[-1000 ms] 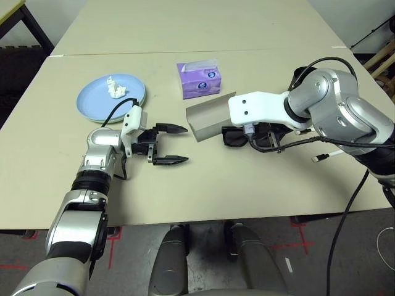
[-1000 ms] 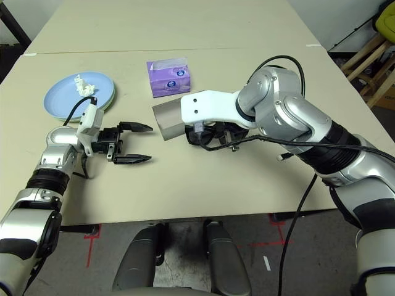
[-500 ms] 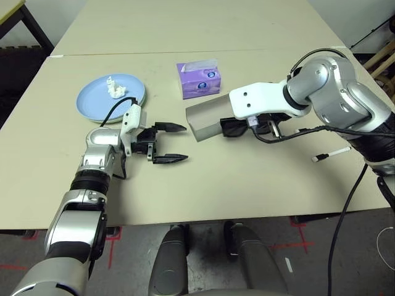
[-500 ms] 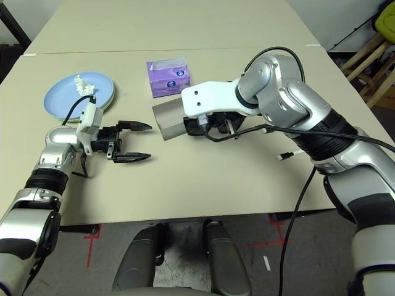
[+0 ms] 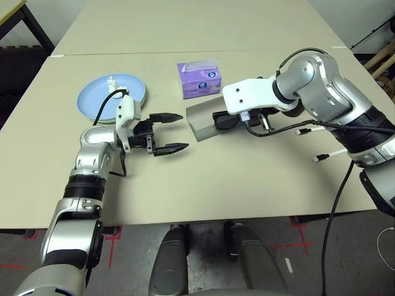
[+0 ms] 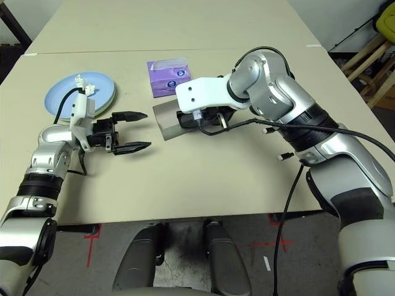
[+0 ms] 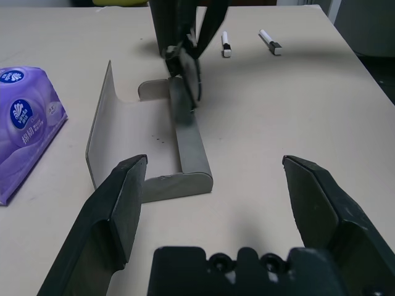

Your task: Organize and tidy the items on the table.

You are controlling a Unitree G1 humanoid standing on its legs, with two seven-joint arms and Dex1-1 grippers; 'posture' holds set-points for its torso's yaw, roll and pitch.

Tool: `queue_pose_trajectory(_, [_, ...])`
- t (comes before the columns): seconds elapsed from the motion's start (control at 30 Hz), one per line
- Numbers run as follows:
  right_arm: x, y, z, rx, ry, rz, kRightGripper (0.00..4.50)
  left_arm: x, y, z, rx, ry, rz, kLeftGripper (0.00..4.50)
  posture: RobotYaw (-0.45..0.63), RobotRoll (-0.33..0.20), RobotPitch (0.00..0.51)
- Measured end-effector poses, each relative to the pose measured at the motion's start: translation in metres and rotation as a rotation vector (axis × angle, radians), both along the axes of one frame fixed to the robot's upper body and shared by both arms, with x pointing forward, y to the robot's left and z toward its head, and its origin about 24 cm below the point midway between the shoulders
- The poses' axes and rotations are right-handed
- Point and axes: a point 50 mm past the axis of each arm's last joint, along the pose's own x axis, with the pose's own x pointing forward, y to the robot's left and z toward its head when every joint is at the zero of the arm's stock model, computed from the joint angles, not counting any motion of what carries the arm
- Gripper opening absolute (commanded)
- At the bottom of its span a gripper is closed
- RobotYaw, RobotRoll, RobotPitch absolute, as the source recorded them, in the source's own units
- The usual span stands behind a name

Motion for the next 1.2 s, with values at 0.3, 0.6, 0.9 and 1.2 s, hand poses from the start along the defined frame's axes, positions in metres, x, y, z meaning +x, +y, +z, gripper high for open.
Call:
queue_pose_trajectory(0.3, [0.012, 0.008, 0.0, -0.016, -0.018, 0.041, 0.36, -0.004, 0.001, 0.001, 0.005, 0.0, 0.01, 4.5, 0.22, 0.0, 0.222])
queue_pose_trajectory(0.6, [0.015, 0.017, -0.001, 0.002, -0.029, 0.074, 0.36, -0.007, 0.001, 0.002, 0.004, -0.002, 0.017, 4.5, 0.23, 0.0, 0.222])
queue_pose_trajectory(0.9, [0.018, 0.028, -0.001, 0.005, -0.064, 0.091, 0.35, -0.008, 0.002, -0.001, -0.008, 0.012, 0.033, 4.5, 0.23, 0.0, 0.224])
queue_pose_trajectory(1.2, [0.022, 0.029, -0.006, -0.006, -0.06, 0.084, 0.35, -0.008, 0.003, 0.0, -0.011, 0.011, 0.035, 4.5, 0.23, 0.0, 0.225])
